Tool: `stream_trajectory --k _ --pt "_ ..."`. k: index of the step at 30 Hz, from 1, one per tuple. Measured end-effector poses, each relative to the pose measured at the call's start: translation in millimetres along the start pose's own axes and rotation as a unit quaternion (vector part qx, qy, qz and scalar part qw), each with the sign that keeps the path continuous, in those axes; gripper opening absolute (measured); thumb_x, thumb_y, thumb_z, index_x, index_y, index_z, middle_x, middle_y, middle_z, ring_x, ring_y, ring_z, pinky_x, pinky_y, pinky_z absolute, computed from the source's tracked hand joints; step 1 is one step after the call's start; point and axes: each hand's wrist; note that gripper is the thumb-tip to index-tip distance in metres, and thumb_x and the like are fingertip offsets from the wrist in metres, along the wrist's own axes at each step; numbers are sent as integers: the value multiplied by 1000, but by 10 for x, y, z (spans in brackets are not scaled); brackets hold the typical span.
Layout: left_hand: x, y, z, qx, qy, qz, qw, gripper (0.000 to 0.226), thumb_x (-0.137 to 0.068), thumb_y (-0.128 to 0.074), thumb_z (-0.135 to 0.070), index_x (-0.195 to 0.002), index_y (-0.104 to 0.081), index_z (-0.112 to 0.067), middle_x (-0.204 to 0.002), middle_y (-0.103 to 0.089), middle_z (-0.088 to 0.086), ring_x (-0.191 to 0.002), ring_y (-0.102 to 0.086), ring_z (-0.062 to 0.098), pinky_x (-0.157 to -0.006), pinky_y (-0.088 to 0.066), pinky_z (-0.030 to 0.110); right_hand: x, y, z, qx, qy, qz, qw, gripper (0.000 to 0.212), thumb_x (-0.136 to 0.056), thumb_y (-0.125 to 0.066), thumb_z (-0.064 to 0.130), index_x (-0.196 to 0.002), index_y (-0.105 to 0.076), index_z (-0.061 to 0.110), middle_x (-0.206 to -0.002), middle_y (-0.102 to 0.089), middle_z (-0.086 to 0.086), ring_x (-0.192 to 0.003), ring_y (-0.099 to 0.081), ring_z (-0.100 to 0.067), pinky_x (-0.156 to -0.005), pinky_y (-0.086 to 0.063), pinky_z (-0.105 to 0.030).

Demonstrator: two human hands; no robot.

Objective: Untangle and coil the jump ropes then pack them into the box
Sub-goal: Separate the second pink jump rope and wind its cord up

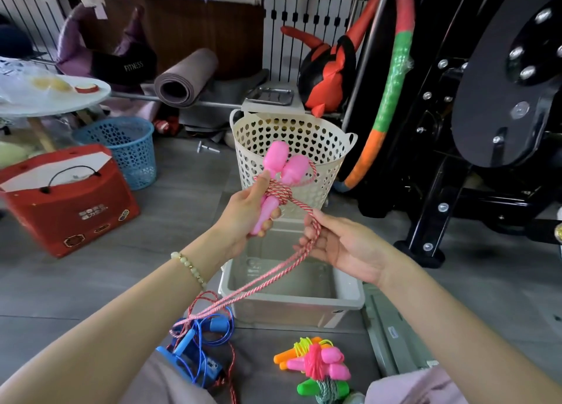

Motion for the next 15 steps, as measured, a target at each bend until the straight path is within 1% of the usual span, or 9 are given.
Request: stream_trajectory --k 2,3,5,7,9,10,11,13,15 --pt "-78 98 -27 27 3 -53 998 44 -95 -41 -54 -83 -54 -14 -56 -52 -1 -36 -38 8 -32 -28 16 48 12 7 152 -8 2 988 32 -101 -35 23 -84 -57 6 -56 -50 2 -53 -55 -12 -68 -55 -27" --pt "-109 168 -33 20 -2 -82 996 44 -95 -41 -54 -83 -54 -14 -57 -51 0 -36 -38 8 -32 -29 16 64 22 4 196 -11 -1 981 32 -101 -34 24 -82 -54 7 -54 -44 4 -49 -46 -9 -61 -50 -23" --pt "-139 258 -2 -76 -39 -109 990 42 -95 -42 -52 -82 -54 -14 -59 -53 3 -34 -41 9 -32 -32 17 95 6 26 216 5 -20 976 32 -100 -38 30 -76 -49 11 -53 -30 7 -46 -28 -7 -50 -35 -18" --pt "-131 232 80 -186 -83 -82 976 38 -95 -44 -49 -81 -54 -15 -57 -56 4 -33 -44 10 -32 -35 18 113 -31 59 293 57 -46 953 32 -96 -46 35 -71 -49 15 -51 -25 9 -45 -20 -7 -45 -23 -17" --pt "-113 136 163 -238 -91 -27 967 35 -94 -46 -48 -82 -54 -17 -55 -57 3 -32 -44 11 -33 -37 18 142 -95 88 382 115 -46 916 29 -93 -51 34 -71 -54 16 -46 -28 13 -43 -20 -7 -44 -20 -17" --pt "-106 89 199 -261 -85 6 962 34 -93 -46 -49 -81 -54 -18 -54 -57 1 -32 -44 12 -33 -36 19 149 -116 87 406 134 -37 903 28 -94 -51 32 -71 -57 17 -42 -31 14 -42 -22 -5 -43 -21 -17" --pt "-94 48 229 -287 -77 39 954 34 -93 -45 -49 -81 -54 -19 -52 -56 0 -32 -44 12 -33 -36 19 158 -139 90 409 144 -30 900 27 -94 -51 29 -71 -57 17 -40 -34 14 -40 -25 -2 -43 -23 -15" --pt "-55 -18 282 -322 -72 96 939 34 -96 -40 -47 -82 -56 -21 -50 -56 -1 -32 -46 14 -32 -37 18 148 -123 98 374 151 -37 914 27 -96 -49 22 -71 -57 13 -39 -39 14 -37 -31 -1 -44 -27 -11" --pt "7 -75 298 -335 -80 135 929 40 -99 -33 -46 -87 -58 -16 -51 -56 1 -35 -48 16 -32 -38 19 131 -71 125 346 173 -57 920 26 -96 -47 16 -75 -57 5 -38 -42 16 -36 -33 1 -43 -30 -10"
Point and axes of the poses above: each hand's wrist, its own x-axis away from the middle knuckle, its own y-axis out of the back of the hand, z = x × y
